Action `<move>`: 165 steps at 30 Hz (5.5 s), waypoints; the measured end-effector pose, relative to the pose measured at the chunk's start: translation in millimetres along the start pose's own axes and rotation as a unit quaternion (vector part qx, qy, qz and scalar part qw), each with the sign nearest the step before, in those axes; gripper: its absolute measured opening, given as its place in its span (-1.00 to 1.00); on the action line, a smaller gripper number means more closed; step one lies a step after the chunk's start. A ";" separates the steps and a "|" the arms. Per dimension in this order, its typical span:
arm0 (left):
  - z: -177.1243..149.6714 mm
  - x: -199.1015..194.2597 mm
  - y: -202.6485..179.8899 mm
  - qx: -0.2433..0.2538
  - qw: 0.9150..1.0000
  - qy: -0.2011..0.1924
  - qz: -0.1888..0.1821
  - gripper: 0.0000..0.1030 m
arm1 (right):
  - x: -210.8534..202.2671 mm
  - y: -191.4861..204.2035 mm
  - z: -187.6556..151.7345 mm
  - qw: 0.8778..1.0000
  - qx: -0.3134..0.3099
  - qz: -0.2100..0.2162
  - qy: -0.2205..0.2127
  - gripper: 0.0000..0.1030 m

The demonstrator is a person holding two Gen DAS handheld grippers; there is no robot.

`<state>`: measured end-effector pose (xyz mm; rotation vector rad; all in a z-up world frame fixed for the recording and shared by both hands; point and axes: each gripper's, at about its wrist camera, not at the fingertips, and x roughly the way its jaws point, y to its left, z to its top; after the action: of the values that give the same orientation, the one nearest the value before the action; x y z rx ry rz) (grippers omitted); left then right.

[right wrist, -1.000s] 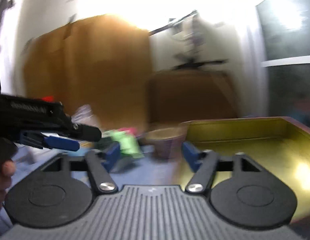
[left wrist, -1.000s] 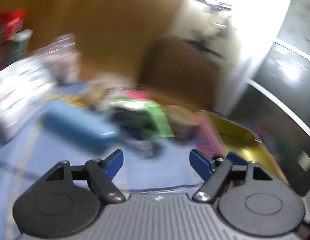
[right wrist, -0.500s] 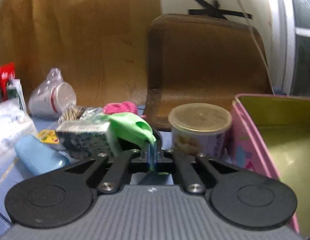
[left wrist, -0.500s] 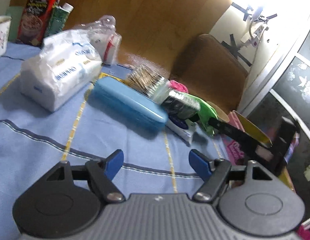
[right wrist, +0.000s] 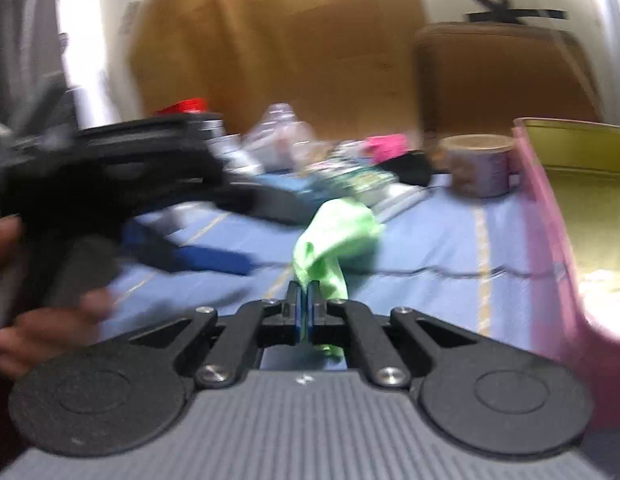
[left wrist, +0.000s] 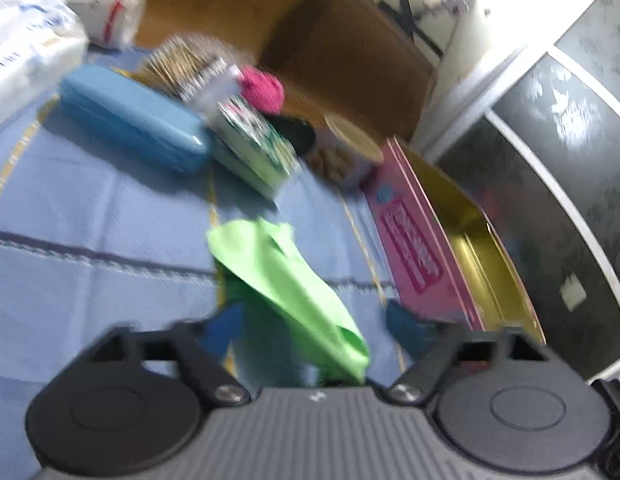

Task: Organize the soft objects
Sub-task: 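Pass the green cloth to the left tool while the left tool drops it into the tin, then grasp the green patterned tissue pack with the right tool, then hand the tissue pack to the left tool while the left tool places it in the tin, then grasp the cotton swab pack with the right tool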

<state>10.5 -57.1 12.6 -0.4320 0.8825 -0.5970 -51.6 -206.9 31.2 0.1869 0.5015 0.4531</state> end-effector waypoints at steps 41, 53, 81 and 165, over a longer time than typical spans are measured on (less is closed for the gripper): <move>3.1 41.4 -157.0 0.271 0.958 -0.090 -0.025 0.74 | -96.0 -70.2 -17.1 0.914 0.072 -0.326 -0.231 0.33; 14.1 -31.4 20.5 0.075 0.973 -0.162 0.148 0.74 | -32.3 -4.6 9.9 0.973 -0.033 -0.160 -0.163 0.58; 11.6 -54.7 80.2 -0.046 0.962 -0.228 0.141 0.84 | 172.2 -32.8 86.9 0.976 0.115 -0.187 -0.009 0.49; 41.7 -42.5 85.6 -0.008 0.955 -0.194 0.224 0.65 | 75.0 -17.6 119.7 0.990 0.120 -0.061 -0.041 0.56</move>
<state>49.5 39.5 11.6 -0.3328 0.5792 -0.0792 73.6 -195.3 97.9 0.4019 0.4839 0.2647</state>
